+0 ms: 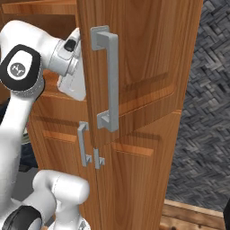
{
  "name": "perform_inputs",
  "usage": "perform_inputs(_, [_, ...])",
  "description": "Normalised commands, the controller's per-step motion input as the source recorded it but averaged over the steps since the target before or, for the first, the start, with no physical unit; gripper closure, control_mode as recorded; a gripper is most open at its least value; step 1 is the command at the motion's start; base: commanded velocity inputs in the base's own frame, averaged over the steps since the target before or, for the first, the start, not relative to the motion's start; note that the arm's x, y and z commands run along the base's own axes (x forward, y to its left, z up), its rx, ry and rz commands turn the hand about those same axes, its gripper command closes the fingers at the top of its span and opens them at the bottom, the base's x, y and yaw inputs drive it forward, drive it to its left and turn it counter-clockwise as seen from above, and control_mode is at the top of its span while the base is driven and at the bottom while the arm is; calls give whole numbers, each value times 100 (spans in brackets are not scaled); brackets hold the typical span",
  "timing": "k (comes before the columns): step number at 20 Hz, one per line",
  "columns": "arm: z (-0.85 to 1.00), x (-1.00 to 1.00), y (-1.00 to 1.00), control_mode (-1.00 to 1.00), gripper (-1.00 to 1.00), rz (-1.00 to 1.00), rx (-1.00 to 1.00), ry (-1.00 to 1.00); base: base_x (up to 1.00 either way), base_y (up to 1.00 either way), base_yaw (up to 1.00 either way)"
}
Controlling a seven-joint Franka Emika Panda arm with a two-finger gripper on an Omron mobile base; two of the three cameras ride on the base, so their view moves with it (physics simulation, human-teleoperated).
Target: Open the cabinet and setup a tea strainer by placing it in the bowl upright.
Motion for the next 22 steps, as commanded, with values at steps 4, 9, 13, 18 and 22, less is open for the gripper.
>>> perform_inputs(4, [0, -27, -80, -100, -100, 0, 0, -1, 0, 0, 0])
perform_inputs(9, [0, -37, -77, -100, -100, 0, -1, -4, 0, 0, 0])
perform_inputs(13, [0, -46, -79, -100, -100, 0, -1, -6, 0, 0, 0])
perform_inputs(18, [0, -37, -38, -100, -100, 5, -1, -2, 0, 0, 0])
perform_inputs(22, [0, -6, 6, -100, -100, 13, -2, 0, 0, 0, 0])
